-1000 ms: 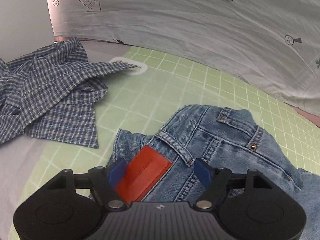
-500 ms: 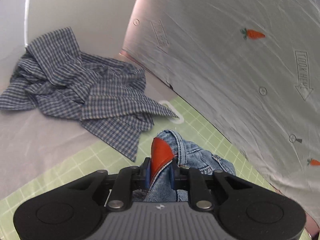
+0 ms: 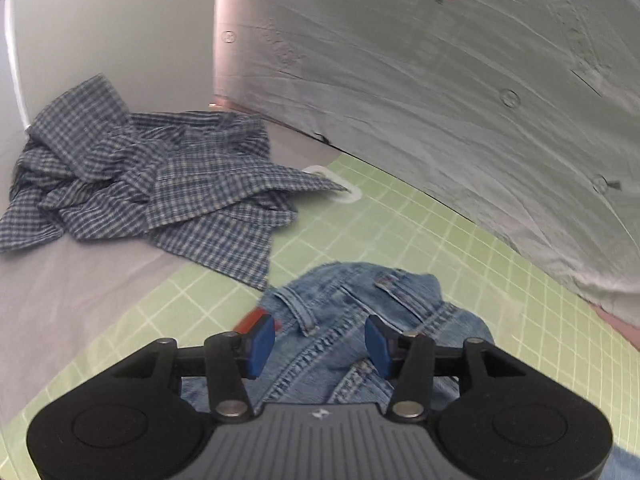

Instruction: Fold clothes

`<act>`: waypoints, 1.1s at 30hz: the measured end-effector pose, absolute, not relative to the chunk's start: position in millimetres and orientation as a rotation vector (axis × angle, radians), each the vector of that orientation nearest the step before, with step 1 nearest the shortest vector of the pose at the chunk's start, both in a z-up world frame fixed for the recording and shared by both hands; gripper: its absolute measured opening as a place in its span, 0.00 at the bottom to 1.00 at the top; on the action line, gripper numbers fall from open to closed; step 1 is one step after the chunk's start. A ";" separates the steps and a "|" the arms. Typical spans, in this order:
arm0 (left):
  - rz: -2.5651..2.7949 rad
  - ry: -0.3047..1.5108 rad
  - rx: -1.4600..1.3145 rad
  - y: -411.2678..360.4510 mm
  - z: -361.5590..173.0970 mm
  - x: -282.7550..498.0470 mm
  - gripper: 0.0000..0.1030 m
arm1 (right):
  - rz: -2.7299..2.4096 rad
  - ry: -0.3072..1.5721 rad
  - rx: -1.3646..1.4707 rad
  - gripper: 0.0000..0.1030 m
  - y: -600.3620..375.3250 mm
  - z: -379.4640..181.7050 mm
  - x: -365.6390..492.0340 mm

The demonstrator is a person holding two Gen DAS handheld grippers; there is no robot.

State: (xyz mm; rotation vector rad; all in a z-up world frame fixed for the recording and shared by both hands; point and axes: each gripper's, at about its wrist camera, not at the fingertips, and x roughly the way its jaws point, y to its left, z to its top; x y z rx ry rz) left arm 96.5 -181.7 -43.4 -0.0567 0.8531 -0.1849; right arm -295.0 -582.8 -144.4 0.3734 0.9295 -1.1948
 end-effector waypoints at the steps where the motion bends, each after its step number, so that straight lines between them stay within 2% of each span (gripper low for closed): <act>1: -0.216 0.867 -0.020 -189.6 -48.9 95.2 0.50 | -1.195 0.930 0.376 0.80 -583.2 -144.3 -295.1; 4: -0.250 0.889 0.069 -206.7 -62.2 94.1 0.50 | -1.196 0.931 0.385 0.81 -584.1 -144.0 -295.4; 6: -0.224 0.892 0.061 -204.6 -65.1 99.5 0.58 | -1.197 0.932 0.391 0.81 -584.7 -143.8 -295.7; 8: -0.193 0.897 0.008 -193.4 -64.1 107.6 0.64 | -1.131 0.912 0.387 0.77 -577.2 -136.1 -270.3; 13: -0.150 0.937 -0.035 -164.1 -66.8 123.9 0.68 | -0.959 0.856 0.372 0.77 -557.1 -115.5 -203.1; 21: -0.154 1.045 -0.145 -113.8 -88.2 117.4 0.68 | -0.686 0.762 0.346 0.77 -525.0 -82.6 -95.6; 26: -0.152 1.080 -0.231 -84.1 -96.2 110.3 0.70 | -0.295 0.744 0.391 0.80 -444.2 -55.4 9.1; 33: -0.108 1.107 -0.322 -57.2 -97.9 111.3 0.70 | 0.009 0.801 0.236 0.84 -333.8 -57.7 100.5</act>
